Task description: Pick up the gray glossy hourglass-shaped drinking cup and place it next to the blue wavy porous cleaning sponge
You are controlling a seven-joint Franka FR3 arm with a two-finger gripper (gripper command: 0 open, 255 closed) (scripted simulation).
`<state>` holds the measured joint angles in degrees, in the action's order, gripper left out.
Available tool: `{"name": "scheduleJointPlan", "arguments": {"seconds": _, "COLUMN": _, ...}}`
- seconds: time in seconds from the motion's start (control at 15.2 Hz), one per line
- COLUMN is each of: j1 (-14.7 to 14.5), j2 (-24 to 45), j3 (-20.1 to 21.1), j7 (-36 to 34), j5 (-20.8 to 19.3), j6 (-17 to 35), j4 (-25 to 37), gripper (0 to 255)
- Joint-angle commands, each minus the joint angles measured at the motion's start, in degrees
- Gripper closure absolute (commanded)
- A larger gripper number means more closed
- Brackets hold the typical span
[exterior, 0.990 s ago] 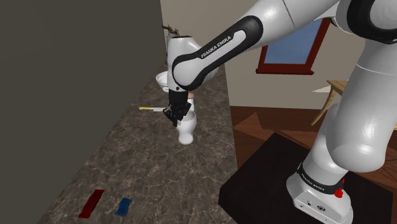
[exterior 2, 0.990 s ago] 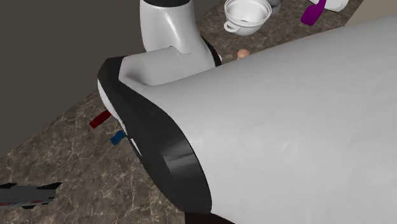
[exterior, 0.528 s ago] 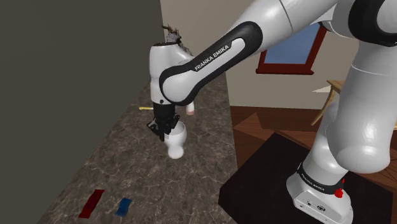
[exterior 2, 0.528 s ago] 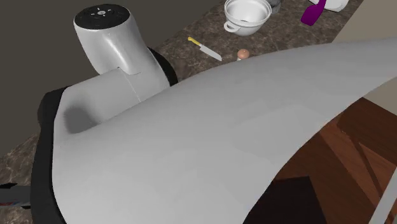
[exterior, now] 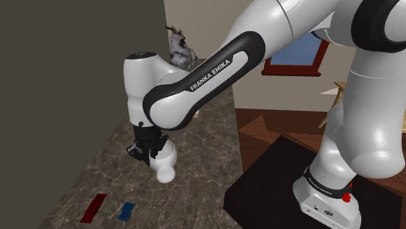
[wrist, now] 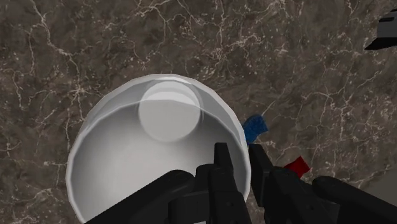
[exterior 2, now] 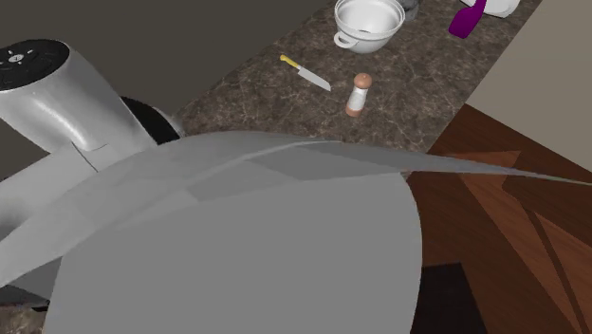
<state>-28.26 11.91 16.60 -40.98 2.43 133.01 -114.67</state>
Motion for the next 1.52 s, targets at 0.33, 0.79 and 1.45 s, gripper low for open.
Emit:
{"name": "scheduleJointPlan", "arguments": {"seconds": 0.33, "j1": -7.0, "j2": 7.6, "j3": 1.6, "j7": -10.8, "j5": -4.8, "j6": -2.6, "j4": 10.4, "gripper": 255}}
{"name": "scheduleJointPlan", "arguments": {"seconds": 0.79, "j1": -9.1, "j2": 11.5, "j3": 1.4, "j7": -13.4, "j5": -6.6, "j6": -0.3, "j4": 12.0, "gripper": 255}}
{"name": "scheduleJointPlan", "arguments": {"seconds": 1.45, "j1": -9.8, "j2": 15.7, "j3": 0.5, "j7": -14.1, "j5": -8.1, "j6": 5.7, "j4": 10.1, "gripper": 255}}
